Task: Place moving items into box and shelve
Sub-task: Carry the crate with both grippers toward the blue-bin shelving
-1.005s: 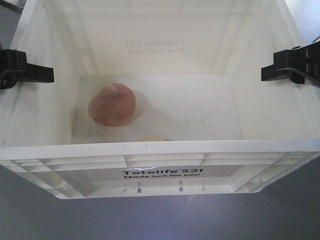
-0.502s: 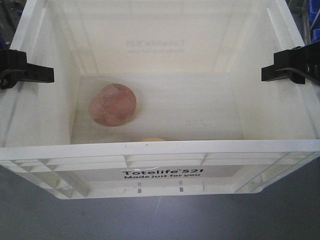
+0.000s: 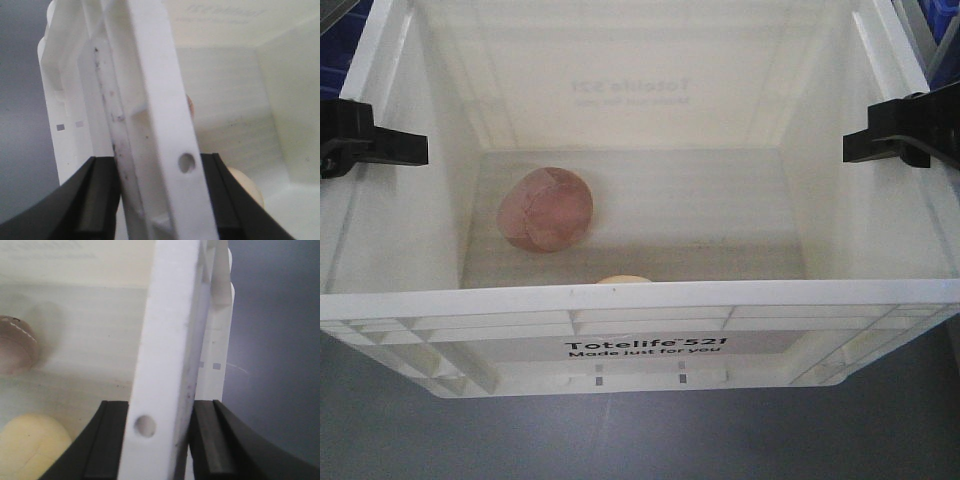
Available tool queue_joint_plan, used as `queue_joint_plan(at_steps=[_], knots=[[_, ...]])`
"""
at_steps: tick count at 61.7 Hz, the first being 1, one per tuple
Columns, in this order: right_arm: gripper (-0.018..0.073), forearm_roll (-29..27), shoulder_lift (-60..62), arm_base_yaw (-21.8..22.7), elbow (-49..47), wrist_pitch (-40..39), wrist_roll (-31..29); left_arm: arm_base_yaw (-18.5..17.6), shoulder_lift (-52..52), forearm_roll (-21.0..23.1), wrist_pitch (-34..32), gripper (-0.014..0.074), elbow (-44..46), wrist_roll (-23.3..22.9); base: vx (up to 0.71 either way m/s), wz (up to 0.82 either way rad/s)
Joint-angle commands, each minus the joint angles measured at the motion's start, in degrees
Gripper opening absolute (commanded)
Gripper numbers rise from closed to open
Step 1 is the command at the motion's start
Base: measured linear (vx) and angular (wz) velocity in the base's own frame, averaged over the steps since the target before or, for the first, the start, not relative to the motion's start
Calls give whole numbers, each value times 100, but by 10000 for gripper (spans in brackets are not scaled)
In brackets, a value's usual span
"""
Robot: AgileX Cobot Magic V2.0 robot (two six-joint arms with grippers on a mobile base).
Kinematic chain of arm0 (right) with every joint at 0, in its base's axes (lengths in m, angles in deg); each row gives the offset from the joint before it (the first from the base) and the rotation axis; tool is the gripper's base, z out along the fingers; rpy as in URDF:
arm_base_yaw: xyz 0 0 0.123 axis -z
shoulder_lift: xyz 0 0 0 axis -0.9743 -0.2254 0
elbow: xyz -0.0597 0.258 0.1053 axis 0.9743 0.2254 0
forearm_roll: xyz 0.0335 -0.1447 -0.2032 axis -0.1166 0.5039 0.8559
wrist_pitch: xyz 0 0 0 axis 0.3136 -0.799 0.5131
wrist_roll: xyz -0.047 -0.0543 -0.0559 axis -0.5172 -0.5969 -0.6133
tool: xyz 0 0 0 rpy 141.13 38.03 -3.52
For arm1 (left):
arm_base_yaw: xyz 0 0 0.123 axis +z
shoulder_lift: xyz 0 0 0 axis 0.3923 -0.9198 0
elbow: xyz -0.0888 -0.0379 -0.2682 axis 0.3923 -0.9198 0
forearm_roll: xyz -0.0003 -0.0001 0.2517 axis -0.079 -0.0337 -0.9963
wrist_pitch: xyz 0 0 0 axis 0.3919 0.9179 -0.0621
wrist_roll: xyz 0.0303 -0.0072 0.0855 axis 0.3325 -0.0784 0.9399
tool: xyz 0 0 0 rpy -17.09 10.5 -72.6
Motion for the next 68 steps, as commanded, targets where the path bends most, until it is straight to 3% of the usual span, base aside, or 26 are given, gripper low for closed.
queue_joint_plan(at_steps=[1, 68], knots=[[-6, -777, 180, -42, -280, -553, -131, -64, 159, 1035, -485, -4, 261, 104, 40, -28], [-6, -777, 180, -42, -280, -559, -131, -64, 159, 1035, -486, -4, 261, 104, 42, -22]])
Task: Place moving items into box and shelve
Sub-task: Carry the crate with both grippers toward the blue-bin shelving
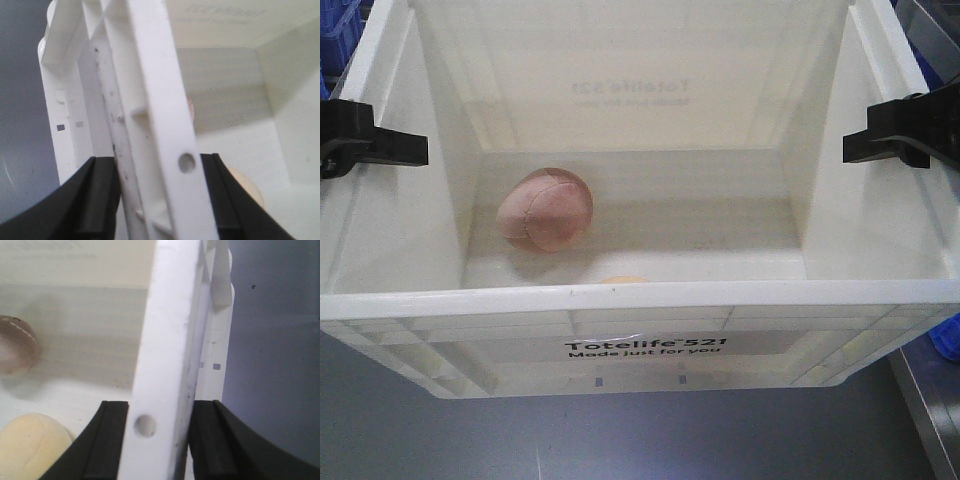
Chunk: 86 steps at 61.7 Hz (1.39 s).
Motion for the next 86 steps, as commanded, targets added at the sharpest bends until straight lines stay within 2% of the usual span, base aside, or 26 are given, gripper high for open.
queue_joint_plan(at_steps=[1, 86], knots=[[-6, -777, 180, -42, -280, -559, -131, -64, 159, 1035, -490, -4, 261, 102, 44, -13], [-6, -777, 180, -42, -280, -559, -131, -64, 159, 1035, -498, -4, 261, 102, 43, 2]])
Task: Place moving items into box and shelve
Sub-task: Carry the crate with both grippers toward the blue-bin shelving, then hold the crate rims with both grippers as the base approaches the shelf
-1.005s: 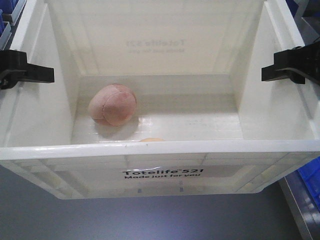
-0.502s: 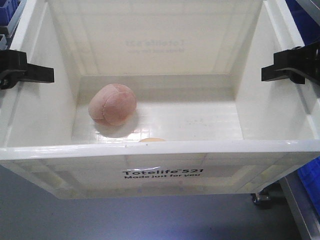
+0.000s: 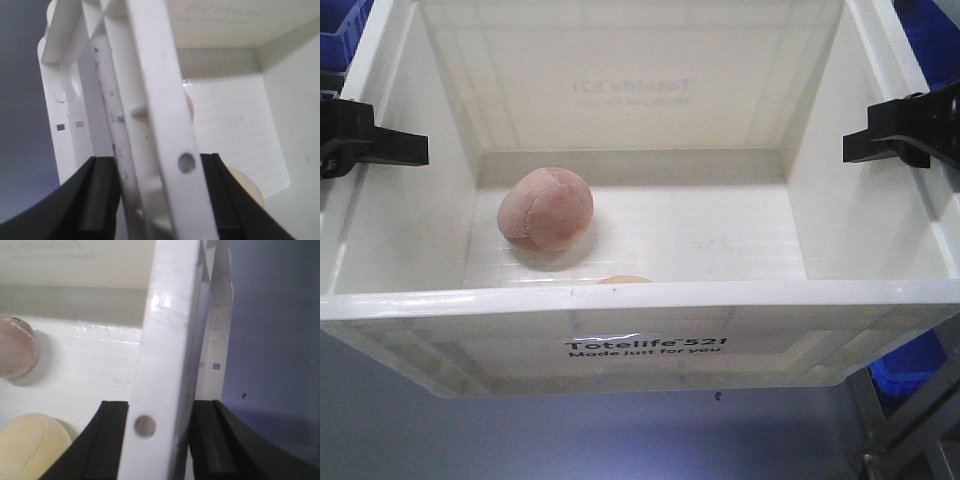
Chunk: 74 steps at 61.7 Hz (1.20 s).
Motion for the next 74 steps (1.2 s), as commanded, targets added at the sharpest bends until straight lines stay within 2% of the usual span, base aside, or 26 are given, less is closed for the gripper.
queue_joint_plan(at_steps=[1, 28, 74], knots=[[-6, -777, 180, -42, -280, -559, -131, -64, 159, 1035, -498, -4, 261, 102, 40, 14], [-6, -777, 180, -42, -280, -559, -131, -64, 159, 1035, -492, -4, 261, 102, 38, 26], [-6, -777, 180, -42, -280, -559, -131, -64, 159, 1035, -492, -4, 261, 102, 33, 41]])
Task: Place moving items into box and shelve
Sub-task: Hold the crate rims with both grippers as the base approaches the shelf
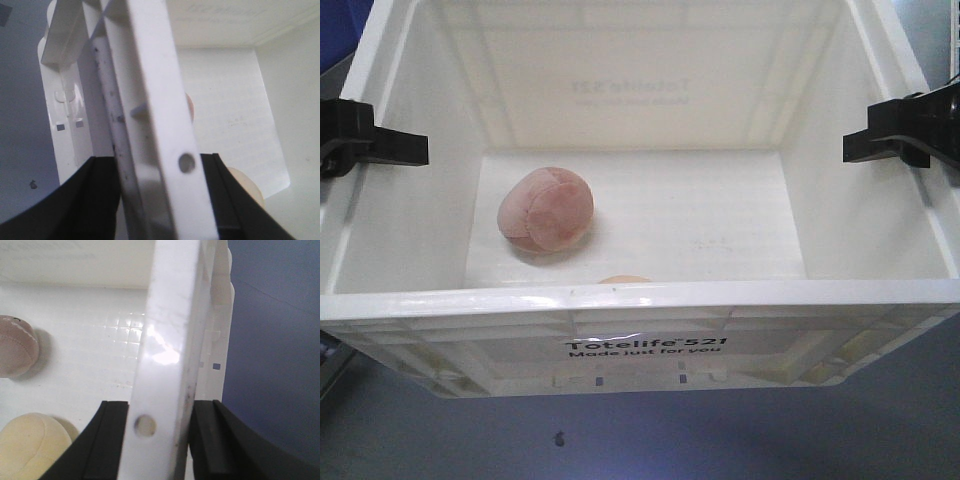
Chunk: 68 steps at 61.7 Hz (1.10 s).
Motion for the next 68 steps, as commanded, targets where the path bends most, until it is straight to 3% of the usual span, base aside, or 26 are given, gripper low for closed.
queue_joint_plan(at_steps=[1, 68], knots=[[-6, -775, 180, -42, -280, -553, -131, -64, 159, 1035, -492, -4, 261, 102, 29, 44], [-6, -775, 180, -42, -280, -553, -131, -64, 159, 1035, -492, -4, 261, 102, 23, 55]])
